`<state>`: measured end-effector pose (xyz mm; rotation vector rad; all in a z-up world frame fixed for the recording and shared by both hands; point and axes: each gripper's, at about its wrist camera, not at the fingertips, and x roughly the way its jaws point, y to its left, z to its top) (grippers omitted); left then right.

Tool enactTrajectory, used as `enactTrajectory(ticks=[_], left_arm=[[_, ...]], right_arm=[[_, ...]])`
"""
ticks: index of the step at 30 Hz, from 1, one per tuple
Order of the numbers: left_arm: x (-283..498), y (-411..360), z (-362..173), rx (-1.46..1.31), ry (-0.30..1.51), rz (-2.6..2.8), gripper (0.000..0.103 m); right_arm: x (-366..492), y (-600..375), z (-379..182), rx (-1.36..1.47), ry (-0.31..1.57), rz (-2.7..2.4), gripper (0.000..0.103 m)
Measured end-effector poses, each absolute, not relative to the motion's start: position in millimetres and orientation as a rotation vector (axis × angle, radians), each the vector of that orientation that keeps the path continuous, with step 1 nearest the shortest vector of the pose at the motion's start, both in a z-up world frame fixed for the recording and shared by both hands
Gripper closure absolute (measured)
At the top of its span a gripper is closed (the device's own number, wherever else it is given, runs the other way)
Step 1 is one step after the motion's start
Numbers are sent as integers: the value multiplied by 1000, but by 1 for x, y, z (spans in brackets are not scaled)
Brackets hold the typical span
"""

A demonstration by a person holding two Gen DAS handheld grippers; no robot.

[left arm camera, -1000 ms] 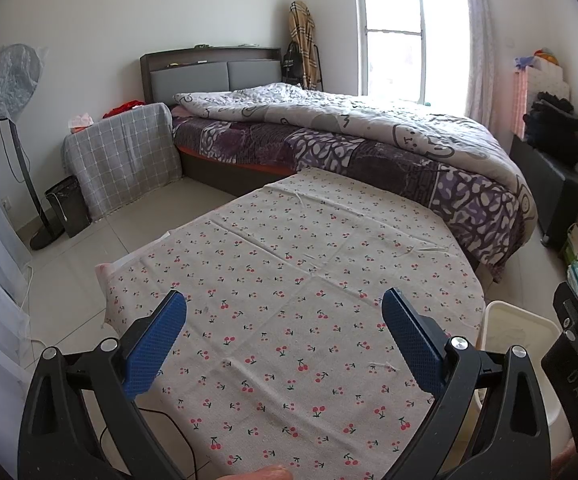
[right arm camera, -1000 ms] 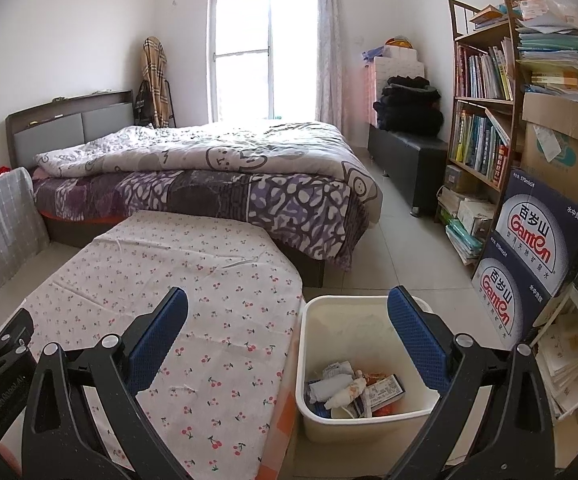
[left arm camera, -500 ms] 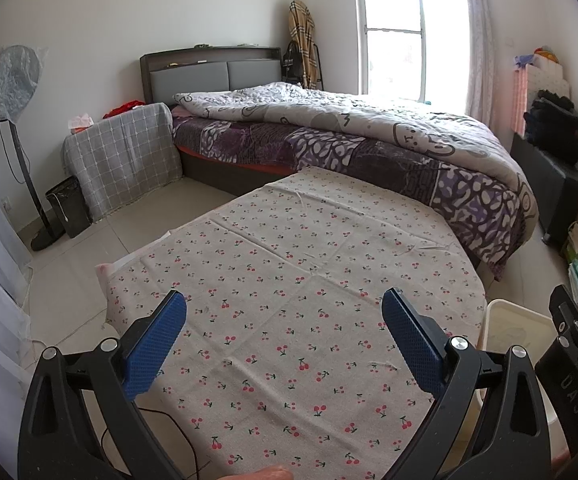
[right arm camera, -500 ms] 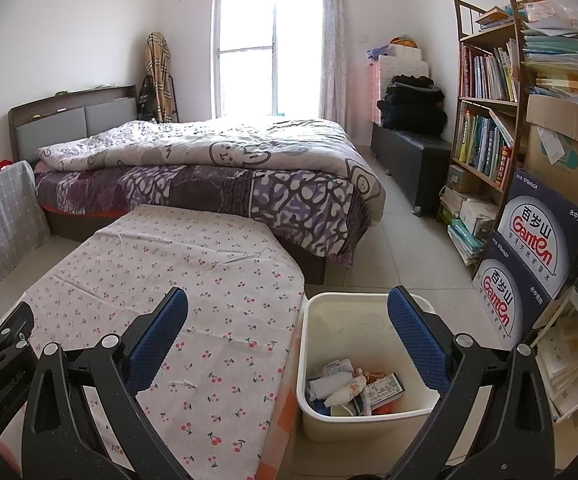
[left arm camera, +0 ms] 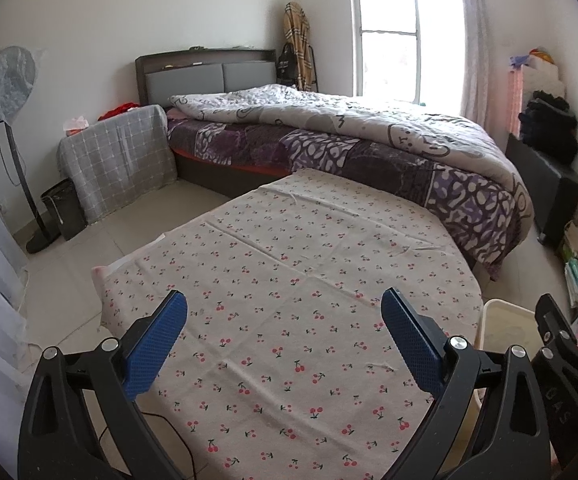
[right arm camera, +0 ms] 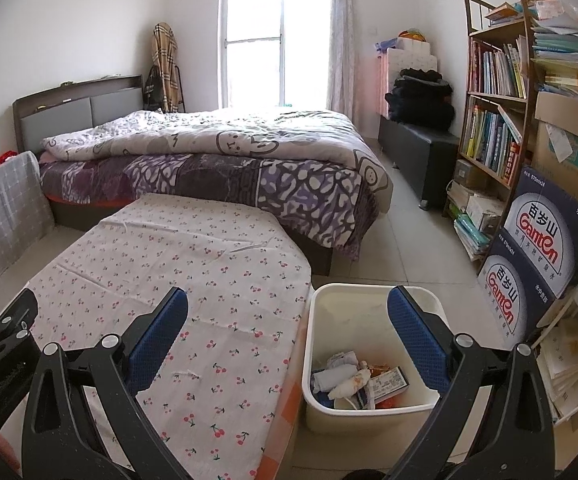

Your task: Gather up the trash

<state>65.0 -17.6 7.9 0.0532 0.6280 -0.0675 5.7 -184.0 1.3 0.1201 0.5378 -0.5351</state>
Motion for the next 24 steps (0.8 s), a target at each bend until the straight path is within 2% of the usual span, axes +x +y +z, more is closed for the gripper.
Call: enactTrajectory(ticks=[24], left_arm=[[68, -19, 6, 39, 655, -70, 10]], right_arm=[[4, -186, 1, 119, 535, -539, 7]])
